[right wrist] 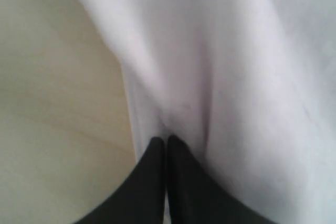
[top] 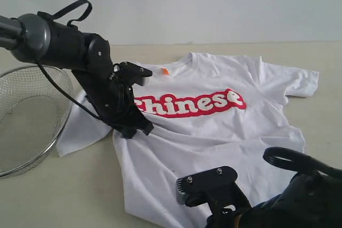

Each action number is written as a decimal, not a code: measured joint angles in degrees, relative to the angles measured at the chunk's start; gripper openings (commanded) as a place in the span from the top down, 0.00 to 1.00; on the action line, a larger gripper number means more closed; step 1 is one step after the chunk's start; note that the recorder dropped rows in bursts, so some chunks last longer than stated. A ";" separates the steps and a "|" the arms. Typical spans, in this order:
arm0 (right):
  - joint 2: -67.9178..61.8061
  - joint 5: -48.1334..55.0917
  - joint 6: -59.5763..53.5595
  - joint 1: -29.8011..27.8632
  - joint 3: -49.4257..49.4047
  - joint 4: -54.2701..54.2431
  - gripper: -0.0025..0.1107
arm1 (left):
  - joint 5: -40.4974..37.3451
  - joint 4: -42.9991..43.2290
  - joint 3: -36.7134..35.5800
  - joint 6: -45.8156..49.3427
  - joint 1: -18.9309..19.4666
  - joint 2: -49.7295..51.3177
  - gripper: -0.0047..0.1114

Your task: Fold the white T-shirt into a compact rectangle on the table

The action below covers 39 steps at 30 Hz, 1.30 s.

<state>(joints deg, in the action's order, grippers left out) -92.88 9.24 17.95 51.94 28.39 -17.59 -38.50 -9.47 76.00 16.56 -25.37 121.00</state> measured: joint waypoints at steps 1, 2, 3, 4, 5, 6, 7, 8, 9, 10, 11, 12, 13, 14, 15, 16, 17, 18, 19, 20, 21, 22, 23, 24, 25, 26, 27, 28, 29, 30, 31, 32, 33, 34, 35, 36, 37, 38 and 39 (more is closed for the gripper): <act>0.00 0.00 0.00 0.00 0.00 0.00 0.98 | -0.13 0.46 0.52 0.00 0.74 0.11 0.92; 0.00 0.00 0.00 0.00 0.00 0.00 0.98 | -0.41 0.58 0.89 0.00 1.42 0.24 0.92; 0.00 0.00 0.00 0.00 0.00 0.00 0.98 | -0.65 0.85 1.18 0.00 1.88 0.38 0.92; 0.00 0.00 0.00 0.00 0.11 0.00 0.98 | -0.97 0.97 1.63 0.00 2.36 0.50 0.92; 0.00 0.00 0.00 0.00 0.11 0.00 0.98 | -1.24 1.10 1.94 0.00 2.65 0.73 0.92; 0.00 0.00 -0.12 0.00 0.11 0.00 0.98 | -1.49 1.20 2.43 0.00 2.88 0.82 0.92; 0.00 0.00 -0.12 0.00 0.11 0.00 0.98 | -1.63 1.34 2.70 0.11 3.01 0.95 0.92; 0.00 0.00 -0.21 0.00 0.11 0.00 0.98 | -1.97 1.48 3.04 0.23 3.00 0.95 0.92; 0.00 0.00 -0.35 0.00 0.11 0.00 0.98 | -2.22 1.60 3.34 0.39 3.00 1.07 0.92; 0.00 0.00 -0.59 0.00 0.11 0.00 0.98 | -2.46 1.60 3.64 0.47 3.00 1.07 0.92; 0.00 0.00 -0.78 0.00 0.11 0.00 0.98 | -2.57 1.60 3.90 0.86 3.00 1.20 0.92; 0.00 0.00 -1.02 0.00 0.11 0.00 0.98 | -2.57 1.42 3.99 1.35 3.00 1.20 0.92; 0.00 0.00 -1.18 0.00 0.11 0.00 0.98 | -2.69 0.76 4.14 2.30 3.02 1.43 0.92; 0.00 0.00 -1.33 0.00 0.11 0.00 0.98 | -2.69 -0.12 4.27 3.36 3.12 1.41 0.92; 0.00 0.00 -1.43 0.00 0.11 0.00 0.98 | -2.69 -1.08 4.36 4.44 3.22 1.53 0.92; 0.00 0.00 -1.43 0.00 0.11 0.00 0.98 | -2.69 -1.93 4.36 5.32 3.22 1.53 0.92; 0.00 0.00 -1.49 0.00 0.11 -0.19 0.98 | -2.69 -2.67 4.36 5.99 3.34 1.53 0.92; 0.00 0.04 -1.63 0.00 0.11 -0.47 0.98 | -2.69 -3.30 4.36 6.50 3.34 1.53 0.92; 0.00 0.14 -2.27 0.00 0.11 -0.98 0.98 | -2.69 -3.89 4.36 6.92 3.34 1.53 0.92; 0.00 0.26 -2.52 0.13 0.11 -1.29 0.98 | -2.69 -4.46 4.36 7.52 3.34 1.53 0.92; 0.00 0.26 -2.81 0.50 0.11 -1.66 0.98 | -2.69 -4.95 4.36 7.79 3.34 1.53 0.92; 0.10 0.26 -3.09 1.16 0.11 -2.16 0.98 | -2.69 -5.37 4.36 8.08 3.34 1.53 0.92; 0.10 0.26 -3.23 1.71 0.11 -2.35 0.98 | -2.78 -5.95 4.36 8.42 3.34 1.53 0.92; 0.10 0.26 -3.36 2.49 0.11 -2.76 0.98 | -2.95 -6.43 4.36 9.00 3.34 1.53 0.92; 0.10 0.26 -3.46 3.29 0.11 -3.06 0.98 | -3.30 -7.26 4.36 9.57 3.34 1.53 0.92; 0.10 0.26 -3.61 4.09 0.11 -3.47 0.98 | -3.83 -8.18 4.36 10.31 3.34 1.53 0.92; 0.10 0.14 -3.61 4.82 0.11 -3.69 0.98 | -4.25 -9.33 4.36 11.27 3.34 1.43 0.92; 0.10 0.05 -3.75 5.33 0.11 -3.85 0.98 | -4.63 -10.43 4.36 12.29 3.34 1.20 0.92; 0.10 0.02 -3.75 5.78 0.11 -3.98 0.98 | -4.91 -11.92 4.36 13.44 3.34 0.91 0.92; 0.10 -0.08 -3.75 6.15 0.11 -4.10 0.98 | -5.27 -13.45 4.36 14.52 3.34 0.18 0.92; 0.10 -0.31 -3.75 6.31 0.00 -4.10 0.98 | -5.39 -14.65 4.36 15.29 3.34 -0.65 0.92; 0.22 -0.31 -3.75 6.41 0.00 -4.25 0.98 | -5.63 -16.01 4.36 16.17 3.34 -1.69 0.92; 0.46 -0.31 -3.75 6.57 0.00 -4.36 0.98 | -5.89 -17.22 4.36 16.78 3.34 -2.88 0.92; 0.73 -0.31 -3.75 6.68 -0.12 -4.48 0.98 | -6.26 -18.17 4.36 17.21 3.34 -3.91 0.92; 1.36 -0.01 -3.75 6.79 -0.35 -4.48 0.98 | -6.69 -18.86 4.36 17.64 3.34 -5.22 0.92; 2.19 0.30 -3.75 6.81 -0.50 -4.61 0.98 | -7.35 -19.16 4.50 18.10 3.34 -6.48 0.92; 3.30 0.43 -3.75 6.81 -0.55 -4.71 0.98 | -7.86 -19.50 4.50 18.25 3.34 -7.44 0.92; 4.58 0.43 -3.75 6.81 -0.55 -4.71 0.98 | -8.93 -19.96 4.60 18.18 3.34 -8.80 0.92; 5.64 0.31 -3.75 6.81 -0.55 -4.71 0.98 | -9.71 -20.21 4.60 18.18 3.34 -9.63 0.92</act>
<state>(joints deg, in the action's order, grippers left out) -87.24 9.55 14.19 58.75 27.85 -22.30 -48.21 -29.69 80.60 34.74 -22.03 111.38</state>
